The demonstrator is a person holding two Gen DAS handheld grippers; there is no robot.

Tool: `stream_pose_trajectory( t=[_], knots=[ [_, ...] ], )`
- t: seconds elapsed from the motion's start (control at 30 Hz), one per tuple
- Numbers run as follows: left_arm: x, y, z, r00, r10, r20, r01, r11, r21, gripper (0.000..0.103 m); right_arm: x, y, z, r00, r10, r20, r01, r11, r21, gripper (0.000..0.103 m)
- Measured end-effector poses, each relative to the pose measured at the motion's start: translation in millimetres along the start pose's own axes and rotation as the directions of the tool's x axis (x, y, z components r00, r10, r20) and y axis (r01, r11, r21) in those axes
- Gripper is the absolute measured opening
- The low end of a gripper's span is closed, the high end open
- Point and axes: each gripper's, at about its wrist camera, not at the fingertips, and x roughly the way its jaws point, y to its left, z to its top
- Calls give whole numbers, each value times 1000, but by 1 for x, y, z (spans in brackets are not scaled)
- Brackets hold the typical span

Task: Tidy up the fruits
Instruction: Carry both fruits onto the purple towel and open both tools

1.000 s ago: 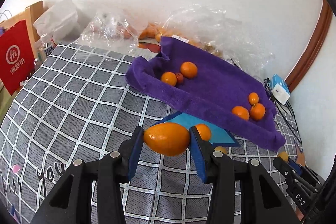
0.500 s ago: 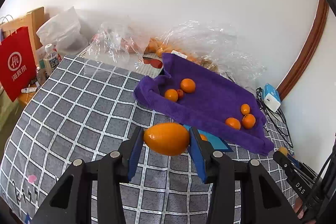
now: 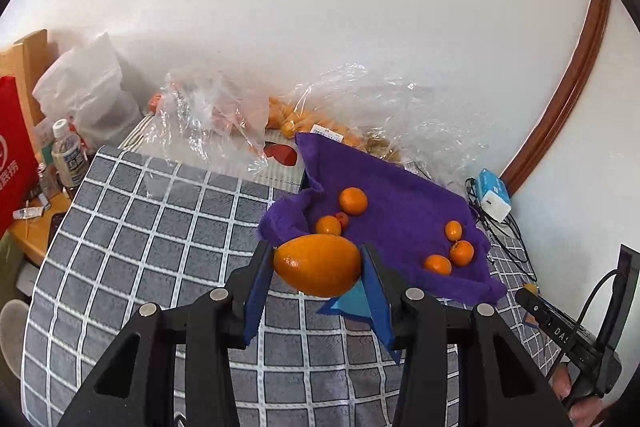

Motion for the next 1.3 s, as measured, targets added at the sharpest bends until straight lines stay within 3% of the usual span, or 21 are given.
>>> stream_pose_trajectory(
  t=[0.23, 0.5, 0.97, 1.07, 1.3],
  knots=[
    [25, 22, 10, 996, -52, -71, 51, 999, -7, 42, -3, 14, 4, 1000, -25, -1, 25, 997, 78, 27],
    [26, 29, 12, 995, -69, -73, 71, 997, 25, 42, -11, 26, -2, 998, -63, 22, 61, 995, 78, 27],
    [9, 6, 13, 1000, 0, 3, 0, 1000, -13, 42, -10, 4, 16, 998, -38, 54, 39, 999, -12, 27],
    [14, -3, 17, 1000, 16, 7, -15, 1000, -24, 42, -3, 1, 29, 999, 4, 46, -1, 998, -59, 27],
    [51, -26, 27, 999, 36, -21, -36, 999, -5, 42, 40, -4, 53, 999, 14, 29, -10, 993, -120, 27]
  ],
)
